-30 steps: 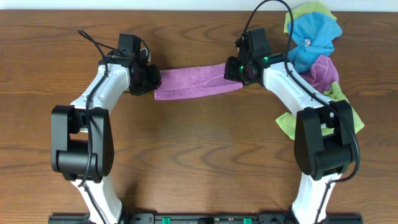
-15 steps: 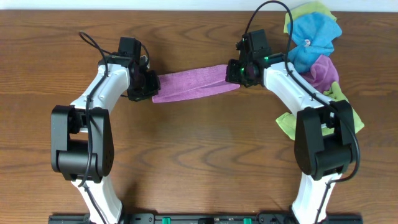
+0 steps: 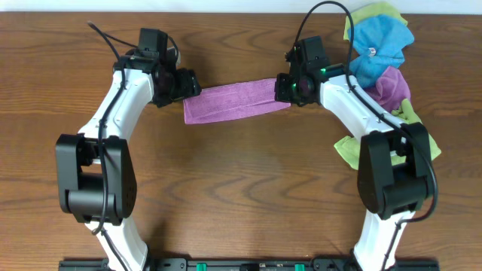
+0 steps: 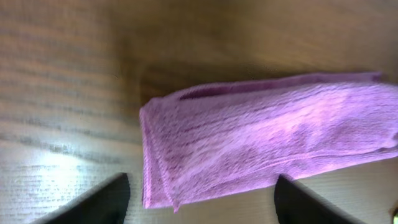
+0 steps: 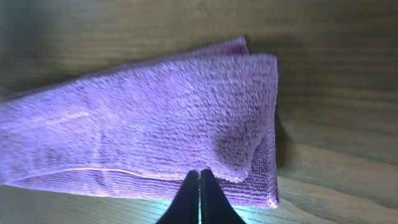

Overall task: Fold the cloth
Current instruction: 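Lower the folded strip onto the table and open both grippers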

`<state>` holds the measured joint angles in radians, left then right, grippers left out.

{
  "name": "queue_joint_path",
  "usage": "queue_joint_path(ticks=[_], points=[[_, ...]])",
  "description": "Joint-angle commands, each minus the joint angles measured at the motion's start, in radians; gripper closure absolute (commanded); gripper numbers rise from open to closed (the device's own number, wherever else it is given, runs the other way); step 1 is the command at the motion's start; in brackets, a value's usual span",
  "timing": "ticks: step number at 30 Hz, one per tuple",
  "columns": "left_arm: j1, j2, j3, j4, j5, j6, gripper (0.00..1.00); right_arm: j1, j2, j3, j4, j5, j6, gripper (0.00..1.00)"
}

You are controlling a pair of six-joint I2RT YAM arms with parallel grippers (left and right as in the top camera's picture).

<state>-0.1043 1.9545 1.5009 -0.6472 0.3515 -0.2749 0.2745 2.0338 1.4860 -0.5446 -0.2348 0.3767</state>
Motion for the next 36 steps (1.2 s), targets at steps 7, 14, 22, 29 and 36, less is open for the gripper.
queue_joint_path(ticks=[7, 14, 22, 29, 36], points=[[0.006, -0.013, 0.020, 0.101, -0.012, 0.037, 0.94, 0.013, -0.069, 0.021, 0.056, 0.100, -0.019, 0.99], [-0.008, 0.010, 0.010, 0.097, -0.013, 0.036, 0.94, 0.055, -0.042, 0.021, 0.105, 0.246, -0.125, 0.99], [-0.048, 0.010, 0.010, 0.070, -0.030, 0.027, 0.94, 0.058, 0.052, 0.021, 0.122, 0.259, -0.171, 0.99], [-0.095, 0.010, 0.010, 0.046, -0.097, -0.029, 0.94, 0.058, 0.118, 0.021, 0.123, 0.261, -0.229, 0.99], [-0.129, 0.010, 0.010, 0.042, -0.189, -0.029, 0.95, 0.058, 0.159, 0.019, 0.081, 0.252, -0.229, 0.99]])
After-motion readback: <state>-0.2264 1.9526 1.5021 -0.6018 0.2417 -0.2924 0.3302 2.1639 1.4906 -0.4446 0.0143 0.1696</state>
